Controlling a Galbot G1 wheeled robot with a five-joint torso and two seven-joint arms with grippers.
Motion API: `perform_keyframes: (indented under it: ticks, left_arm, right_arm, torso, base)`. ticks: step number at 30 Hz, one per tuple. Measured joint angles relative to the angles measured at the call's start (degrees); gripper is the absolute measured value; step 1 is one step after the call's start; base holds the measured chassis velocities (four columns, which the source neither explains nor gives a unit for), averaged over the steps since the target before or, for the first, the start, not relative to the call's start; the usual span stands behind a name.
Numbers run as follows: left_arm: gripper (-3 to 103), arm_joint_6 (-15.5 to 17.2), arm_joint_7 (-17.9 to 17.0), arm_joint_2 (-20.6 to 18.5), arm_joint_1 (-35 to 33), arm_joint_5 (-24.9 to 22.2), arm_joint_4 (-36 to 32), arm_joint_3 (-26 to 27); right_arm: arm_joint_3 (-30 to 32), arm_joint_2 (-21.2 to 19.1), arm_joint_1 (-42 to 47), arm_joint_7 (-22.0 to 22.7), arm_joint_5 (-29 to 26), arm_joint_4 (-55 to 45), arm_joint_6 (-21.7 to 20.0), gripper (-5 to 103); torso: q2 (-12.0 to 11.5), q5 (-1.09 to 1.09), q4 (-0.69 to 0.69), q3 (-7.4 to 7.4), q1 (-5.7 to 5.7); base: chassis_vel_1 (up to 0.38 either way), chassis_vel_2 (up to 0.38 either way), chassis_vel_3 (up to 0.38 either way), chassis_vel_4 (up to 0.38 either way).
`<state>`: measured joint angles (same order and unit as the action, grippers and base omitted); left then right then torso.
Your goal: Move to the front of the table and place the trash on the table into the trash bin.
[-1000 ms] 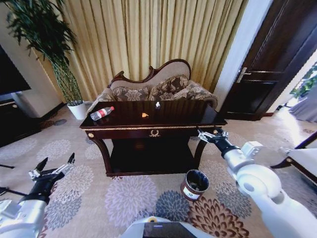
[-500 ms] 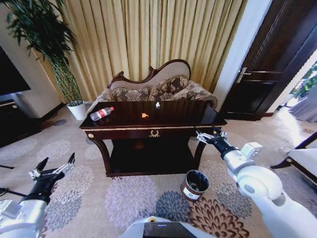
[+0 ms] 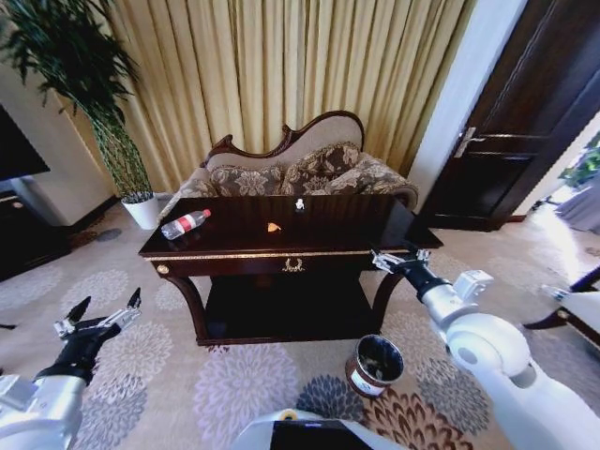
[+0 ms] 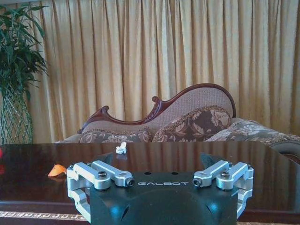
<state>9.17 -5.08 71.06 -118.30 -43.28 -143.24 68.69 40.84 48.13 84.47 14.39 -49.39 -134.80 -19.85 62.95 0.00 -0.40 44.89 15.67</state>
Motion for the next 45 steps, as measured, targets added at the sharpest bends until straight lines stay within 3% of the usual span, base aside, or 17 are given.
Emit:
perform_keyframes:
  ticks: [32,35,43,45]
  left_arm:
    - [100,-0.09,0.02,1.56,-0.73,1.11,0.00,-0.73]
    - [100,-0.09,0.02,1.75,-0.81,1.07,0.00,-0.78]
    - [100,0.41,-0.92,2.30,-0.62,-0.33,0.00,-0.81]
    - [100,0.55,-0.93,3.48,-0.72,-0.29,0.00,-0.96]
  right_arm:
    - [-1.22,-0.43,0.02,-1.45,0.17,-0.93,0.59,100]
    - [-2.41,-1.36,-0.84,-1.25,0.22,-0.90,0.06,100]
    - [-7.54,-9.61,-7.35,-2.04,-3.09,3.84,-0.73,100]
    - [-11.17,-12.09,-12.34,-2.97,-5.05,7.02,-0.75,100]
  torso:
    - [0.01,0.00,0.00,-0.01,-0.02]
    - [0.00,0.01,-0.01,0.00,0.00]
    - [0.02,-0.01,-0.01,-0.02,-0.04]
    - [0.02,0.01,-0.01,-0.02,-0.04]
  base:
    - [-0.132,0.137,0.133,-0.136]
    - [-0.052,0.056,0.034,-0.039]
    - [0.000,0.000,0.000,0.000]
    - [0.000,0.000,0.000,0.000]
